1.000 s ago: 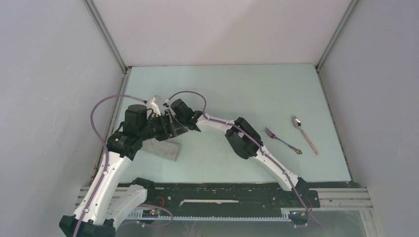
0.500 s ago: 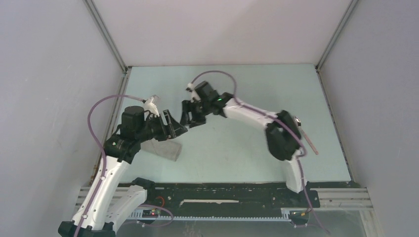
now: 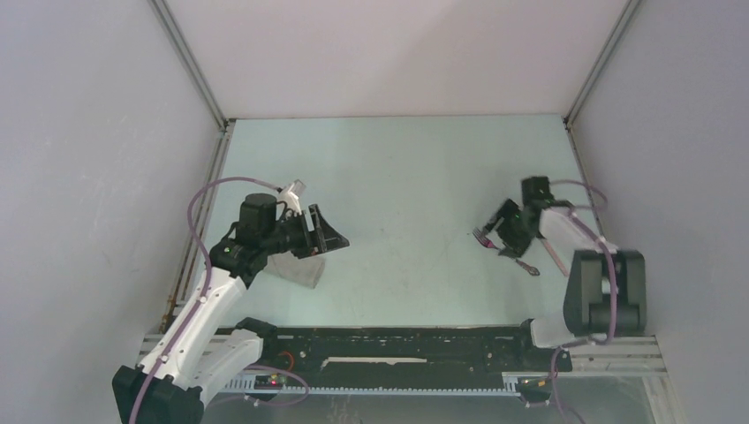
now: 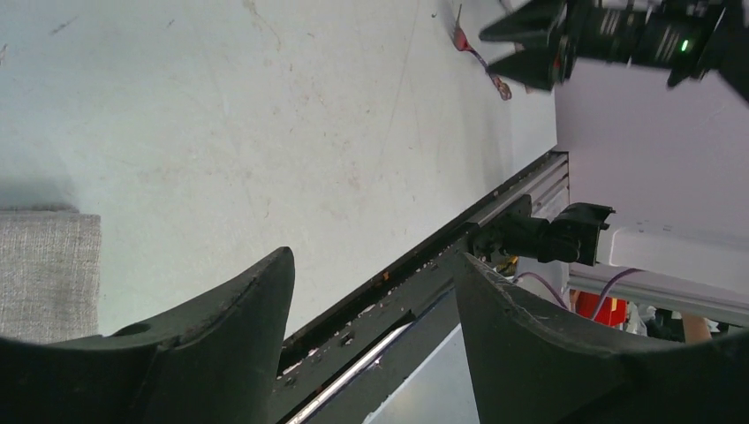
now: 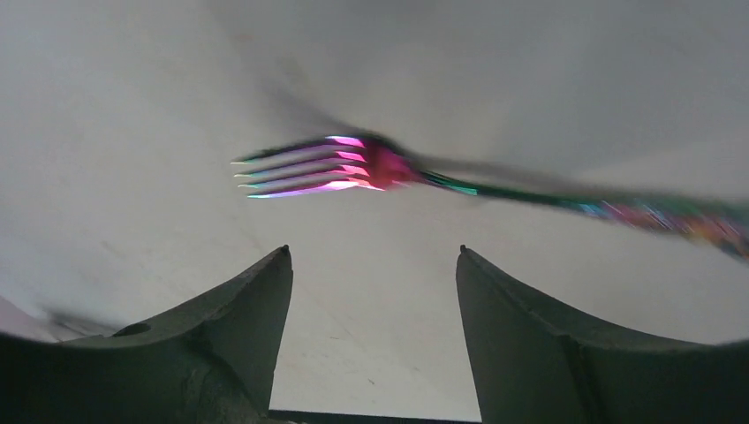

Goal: Fold the napkin into a case and place the utensils inside

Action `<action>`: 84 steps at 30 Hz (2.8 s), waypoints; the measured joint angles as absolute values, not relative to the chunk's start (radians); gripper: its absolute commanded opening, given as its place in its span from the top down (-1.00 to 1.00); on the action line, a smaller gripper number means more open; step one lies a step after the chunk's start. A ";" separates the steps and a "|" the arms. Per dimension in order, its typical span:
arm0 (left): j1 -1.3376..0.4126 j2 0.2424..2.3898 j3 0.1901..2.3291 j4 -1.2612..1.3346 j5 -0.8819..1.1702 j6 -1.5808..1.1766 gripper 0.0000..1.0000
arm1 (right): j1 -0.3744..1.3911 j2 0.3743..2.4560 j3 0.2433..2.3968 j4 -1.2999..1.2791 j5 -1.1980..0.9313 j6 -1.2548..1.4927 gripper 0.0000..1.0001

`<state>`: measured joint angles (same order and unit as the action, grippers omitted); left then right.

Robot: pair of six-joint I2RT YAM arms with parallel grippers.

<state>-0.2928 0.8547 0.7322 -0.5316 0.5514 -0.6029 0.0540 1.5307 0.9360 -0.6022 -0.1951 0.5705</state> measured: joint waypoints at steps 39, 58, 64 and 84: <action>-0.303 0.836 0.739 -0.512 0.580 -0.601 -0.45 | -0.094 1.599 0.892 -0.773 0.116 1.585 0.15; -0.304 0.848 0.746 -0.541 0.556 -0.593 -0.45 | 0.378 1.803 1.127 -0.731 0.114 1.265 1.00; -0.304 0.864 0.746 -0.541 0.529 -0.595 -0.45 | 0.593 1.908 1.280 -0.756 0.201 0.912 1.00; -0.348 0.898 0.394 -0.068 0.463 -1.039 -0.40 | 0.857 1.737 1.206 -0.463 0.154 0.389 1.00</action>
<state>-0.3481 0.8978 0.3943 -0.0677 0.4625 -1.0393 0.8570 1.7367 1.2064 -0.4633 0.1539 0.3889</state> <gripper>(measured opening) 0.703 0.009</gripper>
